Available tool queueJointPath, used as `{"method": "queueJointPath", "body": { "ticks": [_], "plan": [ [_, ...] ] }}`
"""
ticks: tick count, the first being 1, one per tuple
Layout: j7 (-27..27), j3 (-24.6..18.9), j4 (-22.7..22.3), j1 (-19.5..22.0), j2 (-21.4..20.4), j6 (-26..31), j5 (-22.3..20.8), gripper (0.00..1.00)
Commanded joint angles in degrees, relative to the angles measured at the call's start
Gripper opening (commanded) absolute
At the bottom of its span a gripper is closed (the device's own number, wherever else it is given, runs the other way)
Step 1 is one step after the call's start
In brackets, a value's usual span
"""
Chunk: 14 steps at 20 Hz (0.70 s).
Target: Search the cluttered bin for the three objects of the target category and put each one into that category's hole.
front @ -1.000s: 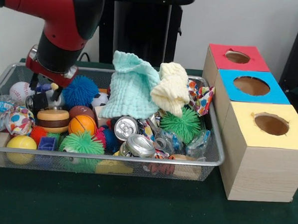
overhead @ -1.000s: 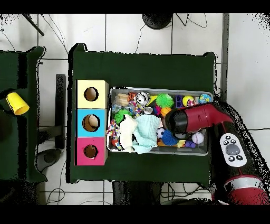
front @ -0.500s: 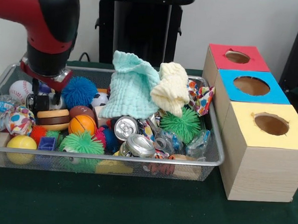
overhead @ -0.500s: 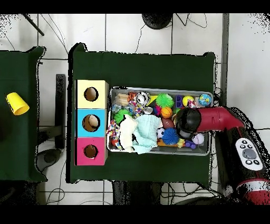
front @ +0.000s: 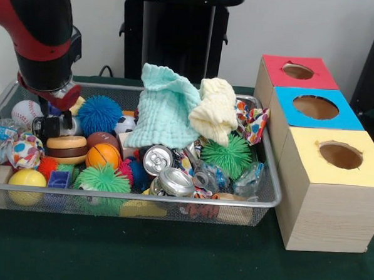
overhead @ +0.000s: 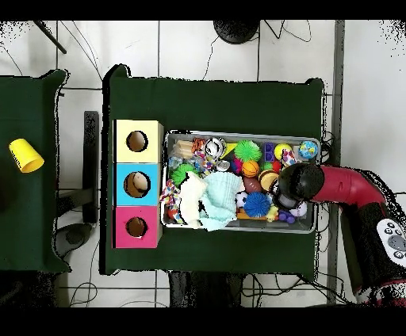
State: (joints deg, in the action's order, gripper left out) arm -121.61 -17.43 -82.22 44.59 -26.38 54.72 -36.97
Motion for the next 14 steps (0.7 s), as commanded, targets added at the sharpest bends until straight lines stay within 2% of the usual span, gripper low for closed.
{"method": "queueJointPath", "body": {
  "ticks": [1, 3, 7, 14],
  "plan": [
    [17.39, 0.63, -6.48, 0.91, -0.61, 11.79, -1.06, 1.0],
    [17.4, 0.54, -7.71, 0.63, -2.97, 13.32, -0.28, 1.0],
    [15.45, -0.75, -12.43, 1.64, -8.42, 9.81, 1.21, 1.0],
    [13.5, -3.18, -13.43, 3.22, -9.39, 8.18, 3.14, 1.0]
  ]
}}
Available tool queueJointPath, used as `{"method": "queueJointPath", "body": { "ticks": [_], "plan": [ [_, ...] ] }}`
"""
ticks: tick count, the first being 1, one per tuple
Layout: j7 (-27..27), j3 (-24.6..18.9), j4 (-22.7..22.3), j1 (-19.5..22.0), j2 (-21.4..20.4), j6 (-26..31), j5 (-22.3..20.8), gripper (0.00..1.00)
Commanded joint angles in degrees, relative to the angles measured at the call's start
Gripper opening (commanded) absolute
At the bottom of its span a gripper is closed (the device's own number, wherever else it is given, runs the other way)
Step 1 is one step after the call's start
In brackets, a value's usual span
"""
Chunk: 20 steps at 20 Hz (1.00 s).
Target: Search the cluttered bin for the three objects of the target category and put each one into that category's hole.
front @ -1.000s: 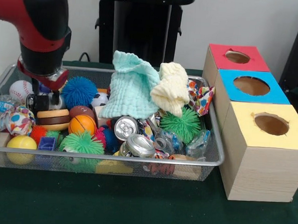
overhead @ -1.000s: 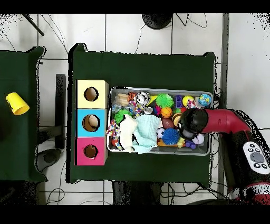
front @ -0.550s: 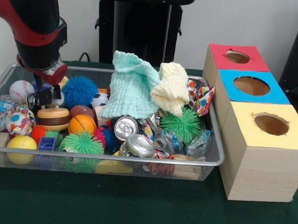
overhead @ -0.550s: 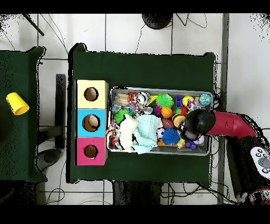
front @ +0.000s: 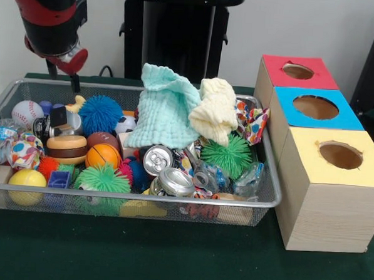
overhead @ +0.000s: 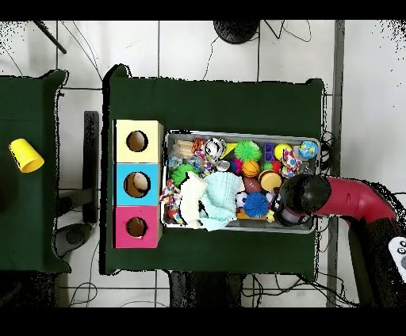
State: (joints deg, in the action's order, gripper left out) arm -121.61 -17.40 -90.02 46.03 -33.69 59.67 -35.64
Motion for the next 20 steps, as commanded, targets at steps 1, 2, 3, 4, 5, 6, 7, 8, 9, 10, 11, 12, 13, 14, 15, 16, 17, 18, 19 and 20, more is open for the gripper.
{"method": "queueJointPath", "body": {
  "ticks": [1, 2, 3, 4, 5, 6, 7, 8, 9, 10, 11, 12, 13, 14, 15, 16, 17, 18, 19, 20],
  "plan": [
    [13.61, -3.32, -5.9, 1.93, -2.18, 2.98, 1.76, 1.0],
    [13.72, -3.42, -6.16, 2.07, -2.27, 2.73, 1.71, 1.0],
    [13.8, -3.52, -6.08, 2.19, -1.91, 2.55, 1.58, 1.0],
    [13.87, -3.54, -5.98, 2.33, -1.52, 2.27, 1.3, 1.0],
    [13.72, -3.56, -5.99, 2.47, -1.04, 1.66, 1.02, 1.0],
    [13.26, -3.48, -5.84, 2.49, -0.53, 0.87, 0.63, 1.0],
    [12.8, -3.41, -5.69, 2.51, -0.01, 0.08, 0.25, 1.0],
    [12.12, -3.25, -6.68, 2.91, -0.02, -1.57, -0.06, 1.0],
    [11.5, -3.16, -7.21, 3.22, 0.45, -2.91, -0.33, 1.0],
    [10.77, -2.93, -7.56, 3.41, 1.11, -4.09, -0.7, 1.0],
    [10.46, -2.82, -7.89, 3.7, 1.78, -5.34, -1.24, 1.0],
    [10.69, -2.61, -8.26, 3.89, 2.4, -5.71, -1.91, 1.0],
    [11.47, -2.51, -7.92, 3.86, 3.42, -5.27, -2.64, 1.0],
    [12.73, -2.63, -7.74, 3.9, 4.35, -5.42, -3.74, 1.0],
    [13.95, -2.87, -7.45, 3.82, 5.13, -5.75, -4.79, 1.0],
    [15.63, -3.16, -7.36, 3.67, 5.62, -5.8, -6.06, 1.0],
    [16.27, -3.34, -7.4, 3.47, 5.9, -6.41, -7.11, 1.0],
    [16.81, -3.54, -7.17, 3.28, 6.44, -6.86, -8.06, 1.0],
    [17.33, -3.93, -7.35, 3.19, 6.62, -8.18, -9.26, 1.0],
    [17.18, -4.01, -7.33, 3.01, 6.91, -9.39, -10.39, 1.0]
  ]
}}
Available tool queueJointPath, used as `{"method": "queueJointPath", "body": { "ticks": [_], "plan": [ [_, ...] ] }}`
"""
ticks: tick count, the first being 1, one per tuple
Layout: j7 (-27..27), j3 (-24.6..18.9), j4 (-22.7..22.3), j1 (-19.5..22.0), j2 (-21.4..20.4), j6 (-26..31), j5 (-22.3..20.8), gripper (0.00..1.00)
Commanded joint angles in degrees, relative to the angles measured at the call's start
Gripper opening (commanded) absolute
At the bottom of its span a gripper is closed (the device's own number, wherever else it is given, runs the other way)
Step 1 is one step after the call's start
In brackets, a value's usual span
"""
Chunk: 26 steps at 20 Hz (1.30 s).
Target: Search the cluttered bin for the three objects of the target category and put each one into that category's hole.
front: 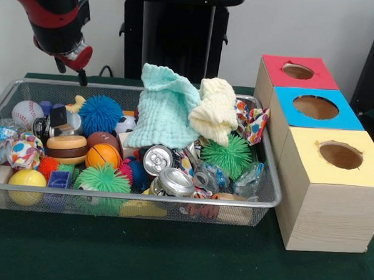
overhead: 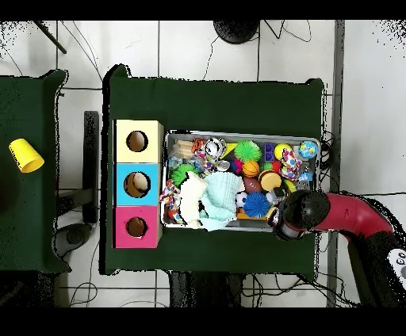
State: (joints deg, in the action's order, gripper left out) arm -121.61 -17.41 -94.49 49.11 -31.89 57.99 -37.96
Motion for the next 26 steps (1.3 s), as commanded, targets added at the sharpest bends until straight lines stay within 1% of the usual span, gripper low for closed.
{"method": "queueJointPath", "body": {
  "ticks": [1, 3, 7, 9, 13, 19, 22, 26],
  "plan": [
    [16.76, -4.1, -2.96, -0.18, 5.36, -9.04, -9.05, 1.0],
    [15.89, -4.15, -2.81, 0.01, 6.43, -10.76, -10.56, 1.0],
    [16.93, -4.86, -3.16, 0.18, 6.24, -12.21, -12.78, 1.0],
    [17.47, -5.23, -3.17, -0.37, 6.07, -14.26, -15.15, 1.0],
    [17.37, -5.26, -3.03, -1.32, 6.07, -16.11, -18.95, 1.0],
    [14.08, -5.08, -3.33, -1.81, 6.92, -18.48, -20.98, 1.0],
    [13.36, -4.88, -2.89, -2.78, 7.4, -19.88, -23.2, 1.0],
    [12.73, -5.21, -2.82, -3.18, 7.56, -20.46, -23.88, 1.0]
  ]
}}
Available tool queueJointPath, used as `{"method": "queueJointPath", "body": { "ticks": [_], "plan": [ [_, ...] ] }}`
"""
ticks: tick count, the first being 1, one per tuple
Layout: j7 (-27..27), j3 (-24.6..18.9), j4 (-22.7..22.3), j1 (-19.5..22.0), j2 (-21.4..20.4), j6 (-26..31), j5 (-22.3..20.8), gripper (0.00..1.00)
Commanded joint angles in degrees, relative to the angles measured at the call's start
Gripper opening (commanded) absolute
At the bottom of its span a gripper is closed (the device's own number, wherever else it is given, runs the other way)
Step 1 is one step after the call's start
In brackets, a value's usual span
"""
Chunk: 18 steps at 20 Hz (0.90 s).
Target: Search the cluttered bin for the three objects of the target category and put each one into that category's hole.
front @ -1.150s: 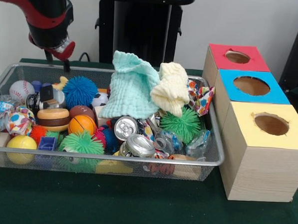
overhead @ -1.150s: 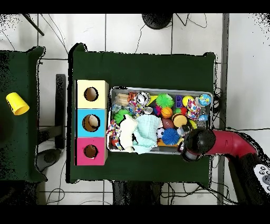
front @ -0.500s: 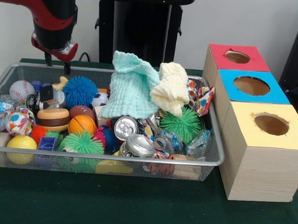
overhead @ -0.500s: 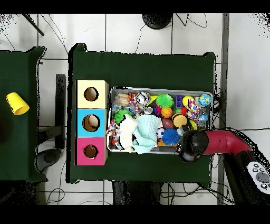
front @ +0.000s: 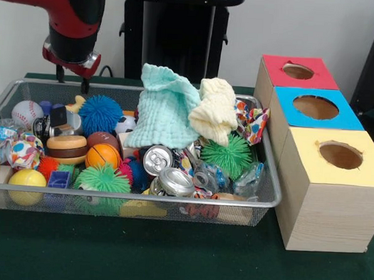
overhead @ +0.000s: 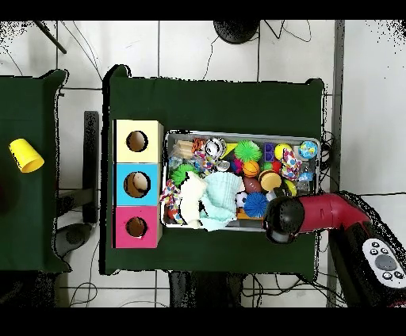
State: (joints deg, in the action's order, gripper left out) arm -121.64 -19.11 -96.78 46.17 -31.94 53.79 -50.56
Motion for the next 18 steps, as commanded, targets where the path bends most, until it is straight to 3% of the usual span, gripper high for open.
{"method": "queueJointPath", "body": {
  "ticks": [1, 6, 11, 18],
  "plan": [
    [13.69, -3.92, -0.06, -0.49, 7.66, -15.81, -11.47, 1.0],
    [18.28, -5.82, 1.71, -1.45, 7.24, -10.83, -10.04, 1.0],
    [19.72, -6.91, 2.42, -4.13, 5.18, -8.47, -10.21, 1.0],
    [22.39, -8.2, 4.15, -5.76, 5.62, -5.76, -10.7, 1.0]
  ]
}}
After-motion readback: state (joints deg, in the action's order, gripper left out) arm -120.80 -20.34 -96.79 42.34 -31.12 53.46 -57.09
